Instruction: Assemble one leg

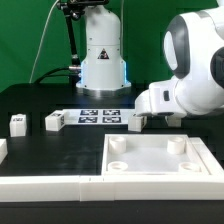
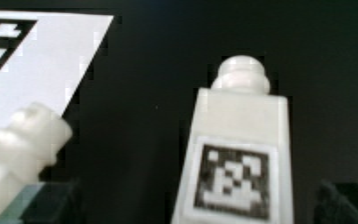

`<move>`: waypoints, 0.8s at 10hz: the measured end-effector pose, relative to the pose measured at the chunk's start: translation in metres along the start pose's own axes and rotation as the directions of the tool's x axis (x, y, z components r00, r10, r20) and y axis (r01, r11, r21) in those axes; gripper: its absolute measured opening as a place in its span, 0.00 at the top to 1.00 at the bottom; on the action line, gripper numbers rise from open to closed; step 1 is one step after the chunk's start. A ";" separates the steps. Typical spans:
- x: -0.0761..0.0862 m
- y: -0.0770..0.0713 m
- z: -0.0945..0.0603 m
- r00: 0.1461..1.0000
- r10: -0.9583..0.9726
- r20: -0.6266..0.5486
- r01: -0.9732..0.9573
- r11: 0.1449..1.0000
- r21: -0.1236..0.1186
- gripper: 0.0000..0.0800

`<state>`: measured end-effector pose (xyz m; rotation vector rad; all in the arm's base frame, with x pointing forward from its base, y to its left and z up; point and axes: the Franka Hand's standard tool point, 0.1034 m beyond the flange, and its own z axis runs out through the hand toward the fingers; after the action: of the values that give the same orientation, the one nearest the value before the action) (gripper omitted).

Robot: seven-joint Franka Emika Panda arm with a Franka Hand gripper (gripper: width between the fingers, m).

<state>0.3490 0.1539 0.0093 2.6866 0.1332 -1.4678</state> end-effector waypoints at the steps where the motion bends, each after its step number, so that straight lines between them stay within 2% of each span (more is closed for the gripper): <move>1: 0.001 -0.002 0.004 1.000 0.001 0.002 -0.001 1.000 -0.005 0.19; 5: 0.000 -0.004 0.006 1.000 0.000 0.011 0.000 1.000 -0.012 0.22; 7: 0.000 -0.004 0.006 1.000 0.000 0.011 0.000 1.000 -0.012 0.64; 8: 0.000 -0.004 0.006 1.000 0.001 0.011 0.000 1.000 -0.012 0.64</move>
Offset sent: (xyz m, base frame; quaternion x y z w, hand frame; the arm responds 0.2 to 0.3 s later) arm 0.0051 0.0036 0.0025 -0.0274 -0.0228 0.0191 0.9992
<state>0.3437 0.1574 0.0057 2.6686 0.1402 -1.4765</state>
